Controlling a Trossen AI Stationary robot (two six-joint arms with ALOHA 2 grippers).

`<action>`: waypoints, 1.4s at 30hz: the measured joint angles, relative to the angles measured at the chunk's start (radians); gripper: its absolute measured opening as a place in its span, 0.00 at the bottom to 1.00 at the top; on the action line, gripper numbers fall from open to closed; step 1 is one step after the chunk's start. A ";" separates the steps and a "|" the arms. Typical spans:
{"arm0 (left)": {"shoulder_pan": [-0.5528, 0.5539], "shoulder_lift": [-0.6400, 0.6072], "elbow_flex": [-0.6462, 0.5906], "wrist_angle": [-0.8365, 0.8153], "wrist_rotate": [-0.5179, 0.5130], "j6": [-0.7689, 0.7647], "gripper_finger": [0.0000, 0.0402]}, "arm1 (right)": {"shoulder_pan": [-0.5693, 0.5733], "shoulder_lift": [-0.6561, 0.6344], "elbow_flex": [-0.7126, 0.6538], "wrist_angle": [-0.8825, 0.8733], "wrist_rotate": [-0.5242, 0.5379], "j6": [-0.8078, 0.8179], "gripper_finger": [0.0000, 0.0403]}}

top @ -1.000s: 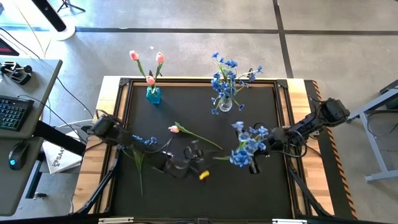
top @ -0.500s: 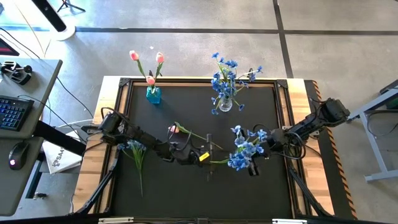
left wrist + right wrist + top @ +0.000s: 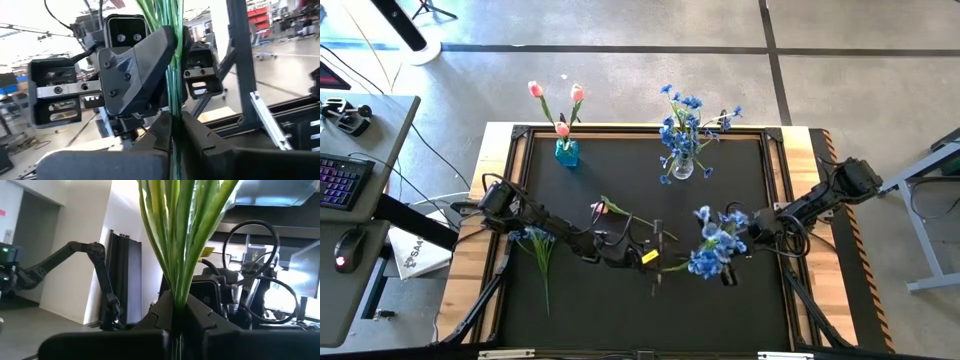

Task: Sort flowers into vase by color
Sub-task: Put the blue flowers into the transparent flower vase

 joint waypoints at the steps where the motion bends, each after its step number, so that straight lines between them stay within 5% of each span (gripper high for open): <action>1: -0.004 0.000 0.000 -0.006 -0.021 0.008 0.02 | 0.000 0.000 0.000 0.000 0.005 -0.007 0.03; 8: -0.085 -0.054 0.000 -0.247 -0.440 0.079 0.01 | -0.002 -0.048 -0.001 -0.191 0.029 -0.008 0.18; 15: -0.152 -0.115 0.000 -0.381 -0.707 0.075 0.01 | 0.000 -0.218 -0.001 -0.418 0.278 -0.037 0.24; 23: -0.167 -0.116 0.000 -0.377 -0.727 0.069 0.01 | -0.009 -0.344 -0.001 -0.569 0.351 -0.048 0.28; 29: -0.171 -0.116 0.000 -0.350 -0.752 0.098 0.01 | -0.009 -0.370 -0.001 -0.735 0.495 -0.041 0.50; 35: -0.158 -0.116 0.000 -0.334 -0.772 0.094 0.01 | 0.013 -0.230 0.022 -0.680 0.456 0.021 0.69; 42: -0.134 -0.116 0.000 -0.331 -0.775 0.074 0.01 | 0.046 -0.044 0.184 -0.588 0.550 0.072 0.67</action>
